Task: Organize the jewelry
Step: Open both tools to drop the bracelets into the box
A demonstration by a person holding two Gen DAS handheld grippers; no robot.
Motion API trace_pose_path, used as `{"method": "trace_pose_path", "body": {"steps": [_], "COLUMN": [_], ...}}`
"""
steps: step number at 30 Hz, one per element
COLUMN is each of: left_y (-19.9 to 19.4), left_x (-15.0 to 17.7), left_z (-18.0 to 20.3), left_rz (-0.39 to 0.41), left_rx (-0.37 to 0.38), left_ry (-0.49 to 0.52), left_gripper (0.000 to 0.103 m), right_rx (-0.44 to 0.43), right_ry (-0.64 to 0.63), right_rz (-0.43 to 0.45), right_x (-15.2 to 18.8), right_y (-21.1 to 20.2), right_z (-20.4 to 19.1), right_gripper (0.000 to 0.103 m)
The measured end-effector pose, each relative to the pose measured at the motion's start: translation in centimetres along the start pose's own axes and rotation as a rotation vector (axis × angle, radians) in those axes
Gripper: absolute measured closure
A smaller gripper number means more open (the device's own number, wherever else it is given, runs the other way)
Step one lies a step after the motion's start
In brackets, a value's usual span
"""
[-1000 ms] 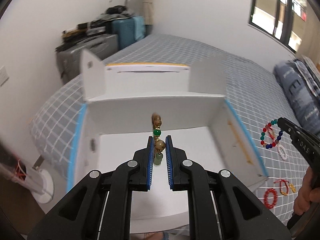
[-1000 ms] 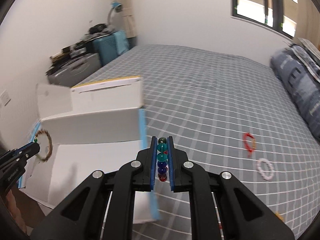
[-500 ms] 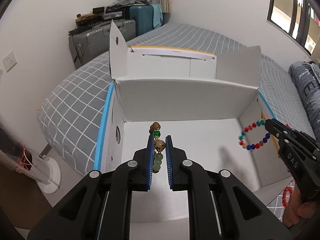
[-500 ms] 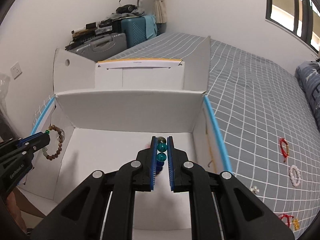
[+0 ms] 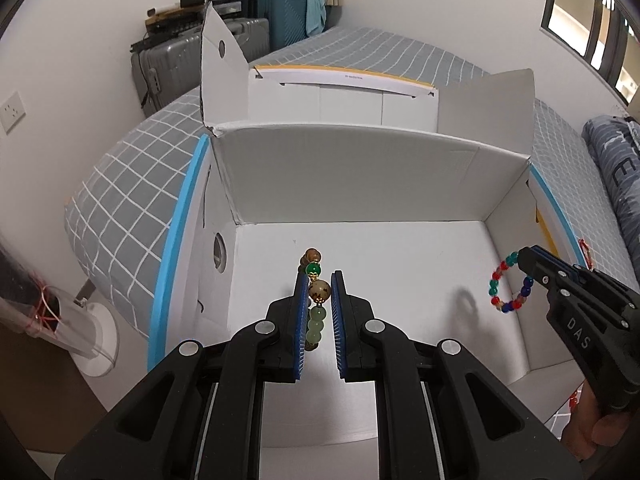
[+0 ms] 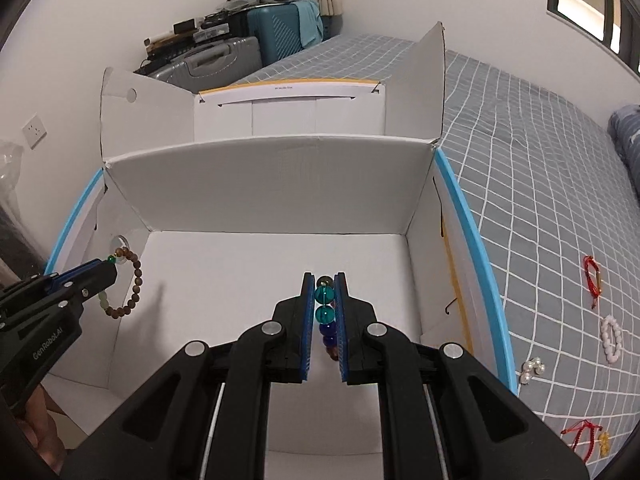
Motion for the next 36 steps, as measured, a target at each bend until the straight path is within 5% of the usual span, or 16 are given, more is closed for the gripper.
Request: {"method": "trace_pose_path", "body": {"steps": [10,12,14,16,19,23,27,36], "left_y": [0.5,0.3,0.1,-0.3,-1.0,-2.7,-3.6,-5.8], "left_x": [0.1,0.0,0.0,-0.1,-0.3,-1.0,-1.4,-1.8], "left_z": [-0.2,-0.3,-0.6,-0.8,-1.1,-1.4,-1.3,0.2], "left_rz": [-0.033,-0.028,-0.020,-0.009,0.014,0.079,0.109,0.151], "left_rx": [0.027,0.027,0.018,0.011,0.003,-0.001,-0.009,0.003], "left_ry": [-0.015,-0.022,-0.036,-0.040,-0.055,-0.075,-0.083,-0.071], "left_gripper": [0.090,0.083,0.065,0.063,0.039,0.029,0.020,0.012], "right_rx": [0.004,-0.001,-0.013,-0.013,-0.015,0.012,0.003,0.010], "right_ry": [-0.025,-0.027,-0.025,-0.026,-0.022,-0.028,-0.011,-0.007], "right_rz": [-0.039,-0.040,-0.027,-0.020,0.000,0.046,0.078,0.140], "right_x": [0.4,0.3,0.2,0.1,-0.1,-0.5,-0.8,-1.3], "right_y": [0.8,0.6,0.3,0.0,-0.6,-1.9,-3.1,-6.2], "right_z": [-0.7,-0.9,-1.1,-1.3,-1.3,-1.1,-0.5,0.6], "right_gripper": [0.093,0.082,0.064,0.060,0.037,0.019,0.010,0.009]}}
Point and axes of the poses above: each gripper's, at about its wrist camera, not at the fingertips, and y roughly the way its jaws point, z to its right, x to its underside, the point moved 6 cm from there along y, roughly the way its jaws point, and after that the axes turned 12 degrees about -x, right-handed, at the moved point
